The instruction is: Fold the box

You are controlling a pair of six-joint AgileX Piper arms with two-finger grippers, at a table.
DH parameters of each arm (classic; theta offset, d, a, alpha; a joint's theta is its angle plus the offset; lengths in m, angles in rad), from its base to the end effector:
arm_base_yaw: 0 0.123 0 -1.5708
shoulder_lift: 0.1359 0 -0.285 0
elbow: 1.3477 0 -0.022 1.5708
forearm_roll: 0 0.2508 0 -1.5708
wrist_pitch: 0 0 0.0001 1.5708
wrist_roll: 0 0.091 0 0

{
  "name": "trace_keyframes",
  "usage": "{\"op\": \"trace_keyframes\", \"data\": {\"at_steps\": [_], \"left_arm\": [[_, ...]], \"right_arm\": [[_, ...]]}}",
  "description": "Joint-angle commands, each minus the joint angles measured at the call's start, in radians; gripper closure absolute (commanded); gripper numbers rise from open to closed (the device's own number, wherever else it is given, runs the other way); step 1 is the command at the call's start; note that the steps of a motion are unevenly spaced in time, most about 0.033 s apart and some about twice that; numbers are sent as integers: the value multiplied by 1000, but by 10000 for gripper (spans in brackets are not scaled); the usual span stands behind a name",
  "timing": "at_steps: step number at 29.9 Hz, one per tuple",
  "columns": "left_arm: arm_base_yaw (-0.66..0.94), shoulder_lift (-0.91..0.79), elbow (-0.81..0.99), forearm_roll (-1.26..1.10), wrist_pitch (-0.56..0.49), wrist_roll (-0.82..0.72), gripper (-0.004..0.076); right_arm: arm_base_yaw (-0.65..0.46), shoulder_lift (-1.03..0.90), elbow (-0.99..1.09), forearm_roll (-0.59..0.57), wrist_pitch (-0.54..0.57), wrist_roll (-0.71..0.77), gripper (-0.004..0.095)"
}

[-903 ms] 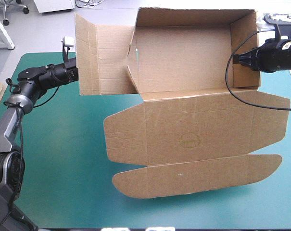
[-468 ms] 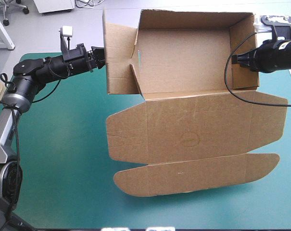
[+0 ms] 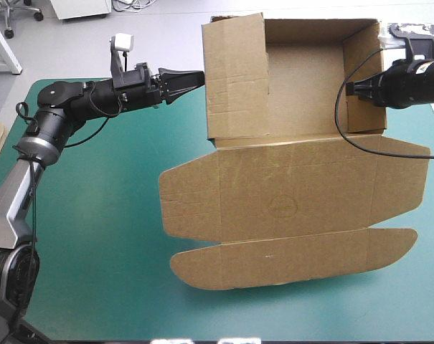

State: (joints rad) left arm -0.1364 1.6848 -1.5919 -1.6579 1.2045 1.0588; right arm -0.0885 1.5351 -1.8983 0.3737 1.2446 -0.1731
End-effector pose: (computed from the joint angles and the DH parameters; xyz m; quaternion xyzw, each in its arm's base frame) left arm 0.3391 -0.1320 0.4269 0.2613 0.6262 -0.5949 0.4309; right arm 0.3074 0.0043 0.4759 -0.0500 0.9081 0.1353 0.3930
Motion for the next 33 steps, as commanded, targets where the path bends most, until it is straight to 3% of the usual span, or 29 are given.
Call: {"op": "trace_keyframes", "data": {"at_steps": [1, 10, 26, 33], "left_arm": [[-24, -52, -38, -70, 70, -15, 634], [-34, -52, -38, -61, 68, -38, 286], [-34, -52, -38, -7, 13, -64, 276], [-97, -52, -114, 368, -211, -248, 276]], "right_arm": [[0, -37, -27, 43, -21, 2, 926], [0, -37, -27, 41, -15, 0, 924], [62, 21, -29, -19, -26, 21, 922], [115, 47, -29, -109, -44, 77, 921]]}}
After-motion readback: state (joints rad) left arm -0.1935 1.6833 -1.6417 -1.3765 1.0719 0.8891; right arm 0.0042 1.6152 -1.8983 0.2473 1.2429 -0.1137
